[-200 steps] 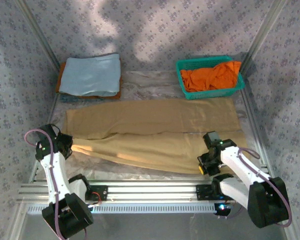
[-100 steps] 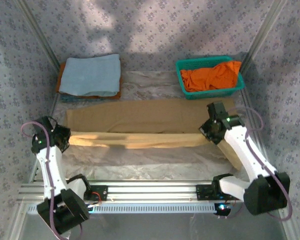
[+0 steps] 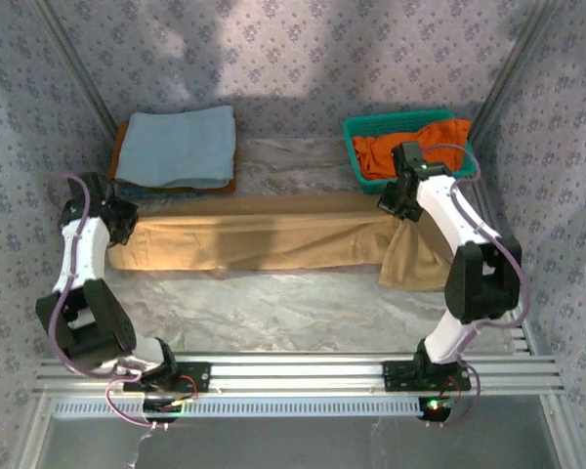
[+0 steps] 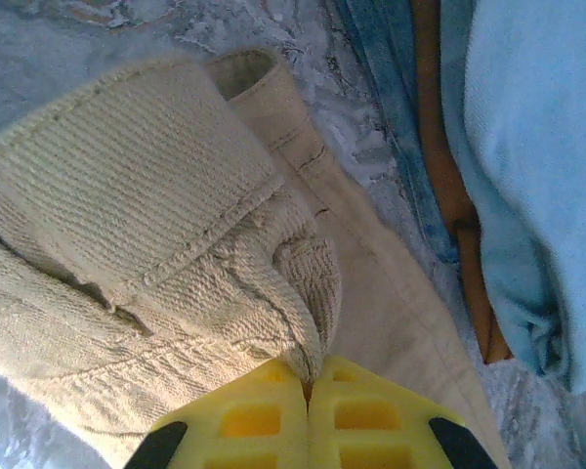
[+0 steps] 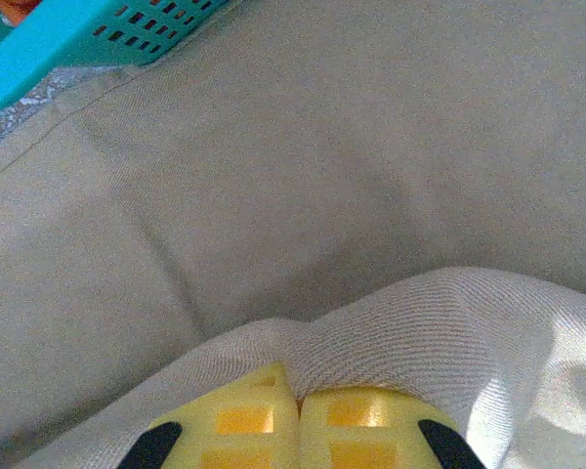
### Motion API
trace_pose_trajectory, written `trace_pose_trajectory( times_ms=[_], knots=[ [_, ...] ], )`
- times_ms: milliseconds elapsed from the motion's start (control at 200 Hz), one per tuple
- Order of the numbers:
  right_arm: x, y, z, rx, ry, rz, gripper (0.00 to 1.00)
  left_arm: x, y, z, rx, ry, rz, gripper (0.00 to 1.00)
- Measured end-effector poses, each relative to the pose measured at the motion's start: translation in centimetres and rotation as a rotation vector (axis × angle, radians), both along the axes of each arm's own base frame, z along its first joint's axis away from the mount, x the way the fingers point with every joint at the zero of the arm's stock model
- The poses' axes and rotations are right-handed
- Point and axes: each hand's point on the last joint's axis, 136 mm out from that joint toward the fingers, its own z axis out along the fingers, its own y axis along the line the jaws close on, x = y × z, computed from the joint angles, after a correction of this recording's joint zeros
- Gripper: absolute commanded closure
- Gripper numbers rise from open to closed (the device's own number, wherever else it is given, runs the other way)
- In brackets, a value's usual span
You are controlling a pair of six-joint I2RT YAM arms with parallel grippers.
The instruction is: Fold and stack the trousers
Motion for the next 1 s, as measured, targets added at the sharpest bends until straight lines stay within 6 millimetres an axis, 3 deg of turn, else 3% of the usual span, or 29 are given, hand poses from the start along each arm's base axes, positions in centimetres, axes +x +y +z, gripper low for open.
trace_pose_trajectory(
  times_ms=[230,475,520,560,610,789,874,999],
  knots=[
    [2.9,0.3,-1.9,-0.005,0.036,0.061,1.00,3.8,0.3,-2.3,0.004,0.061,-0.038,1.00],
    [4.5,0.3,-2.9,0.003,0.054,0.095,1.00,8.1,0.0,-2.3,0.058,0.066,-0.116,1.00],
    [4.8,0.3,-3.3,0.002,0.061,0.099,0.95,8.9,-0.1,-2.4,0.069,0.071,-0.134,1.00],
    [4.9,0.4,-3.6,0.004,0.068,0.102,0.86,9.5,-0.2,-2.7,0.078,0.079,-0.150,0.91],
    [5.2,0.4,-3.9,0.003,0.076,0.111,0.75,10.3,-0.4,-3.1,0.089,0.087,-0.169,0.66],
    [5.2,0.1,-4.2,-0.013,0.092,0.120,0.58,10.9,-0.8,-4.9,0.108,0.121,-0.213,0.17],
    [5.0,0.4,-3.3,-0.024,0.077,0.127,0.56,10.7,-0.8,-4.5,0.113,0.113,-0.218,0.08],
    [3.8,3.0,-0.9,-0.034,0.013,0.177,0.57,9.0,-1.6,-2.8,0.106,0.063,-0.206,0.16]
  ],
)
